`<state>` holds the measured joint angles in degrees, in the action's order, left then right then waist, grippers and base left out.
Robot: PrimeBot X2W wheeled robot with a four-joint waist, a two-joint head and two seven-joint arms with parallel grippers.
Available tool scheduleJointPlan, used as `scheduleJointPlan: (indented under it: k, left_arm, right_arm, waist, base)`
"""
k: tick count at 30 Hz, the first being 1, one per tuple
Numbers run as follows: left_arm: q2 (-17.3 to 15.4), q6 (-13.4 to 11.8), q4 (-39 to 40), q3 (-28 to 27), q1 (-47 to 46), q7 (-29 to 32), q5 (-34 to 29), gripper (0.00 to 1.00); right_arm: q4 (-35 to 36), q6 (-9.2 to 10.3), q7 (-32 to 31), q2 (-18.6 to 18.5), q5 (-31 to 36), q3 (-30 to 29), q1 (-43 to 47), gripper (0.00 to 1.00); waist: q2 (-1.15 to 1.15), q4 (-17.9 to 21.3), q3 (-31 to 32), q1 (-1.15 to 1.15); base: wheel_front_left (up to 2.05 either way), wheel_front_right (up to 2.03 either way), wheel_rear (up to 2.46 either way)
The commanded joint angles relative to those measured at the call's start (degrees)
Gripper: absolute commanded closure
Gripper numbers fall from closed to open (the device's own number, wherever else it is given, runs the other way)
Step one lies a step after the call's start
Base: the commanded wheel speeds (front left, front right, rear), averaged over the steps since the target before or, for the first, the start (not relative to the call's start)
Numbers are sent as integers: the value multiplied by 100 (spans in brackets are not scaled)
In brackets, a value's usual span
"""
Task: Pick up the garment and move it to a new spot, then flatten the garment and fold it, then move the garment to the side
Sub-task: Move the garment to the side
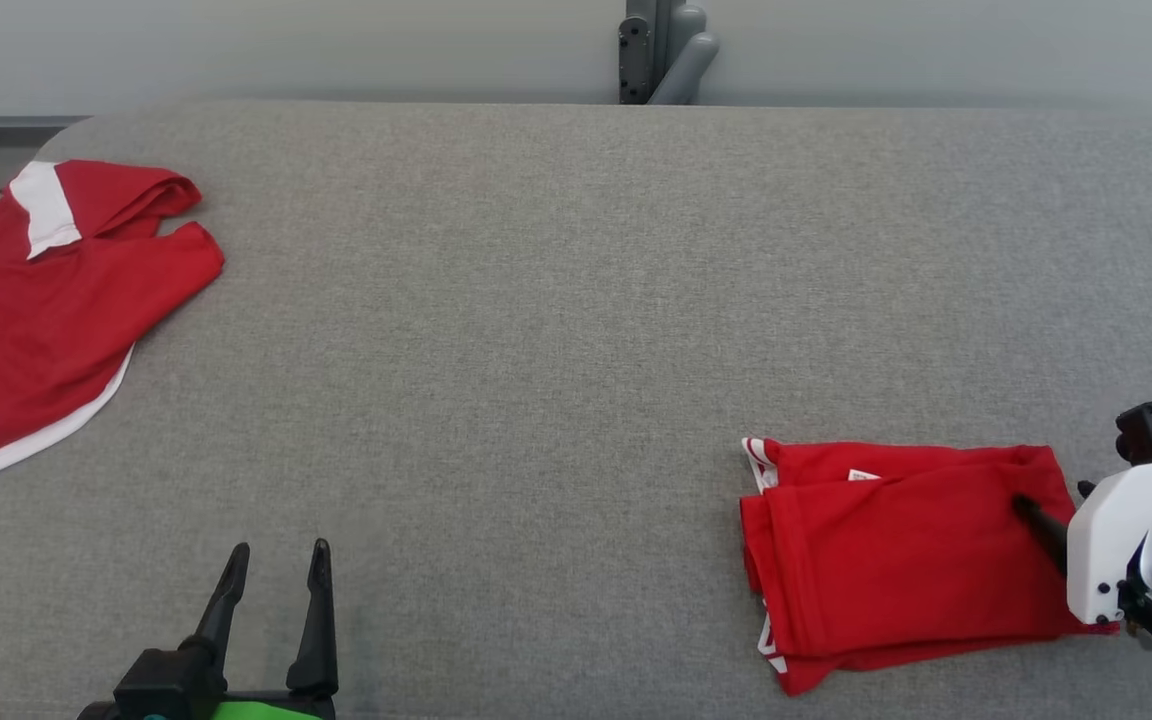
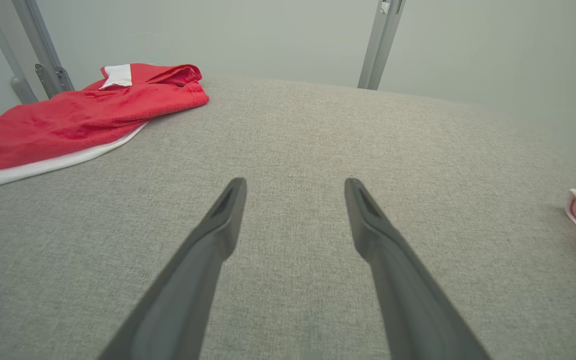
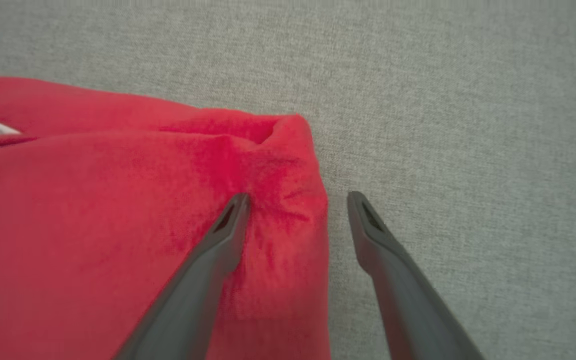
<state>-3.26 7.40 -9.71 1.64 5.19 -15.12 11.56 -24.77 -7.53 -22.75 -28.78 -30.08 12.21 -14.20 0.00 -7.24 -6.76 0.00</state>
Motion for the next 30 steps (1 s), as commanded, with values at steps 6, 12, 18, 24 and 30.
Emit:
scheduleJointPlan:
  k: [6, 12, 18, 24, 30]
  left_arm:
    - [-37, 14, -29, -25, 33, 0, 28, 0]
    - [-34, 14, -27, 44, -94, 0, 29, 0]
    - [-51, 14, 7, 60, -188, 0, 61, 0]
    - [-87, 14, 125, 139, -414, 0, 107, 0]
    - [-226, 15, 278, 255, -744, 0, 149, 0]
  right_arm:
    - [222, 9, -217, -337, -675, 184, 45, 0]
    - [16, 9, -318, -399, -1000, 283, -114, 75]
    - [-166, 9, -208, -430, -1211, 247, -381, 100]
    - [-233, 9, 277, -614, -1227, 190, -1129, 100]
    - [-660, 9, 666, -779, -724, 100, -2144, 100]
  waist:
    - [0, -165, -39, 0]
    - [0, -156, -145, 0]
    - [0, -82, -296, 0]
    - [0, 175, -629, 0]
    - [0, 521, -1090, 0]
  base:
    - [0, 0, 0]
    - [0, 0, 0]
    - [0, 0, 0]
    - [0, 0, 0]
    - [0, 0, 0]
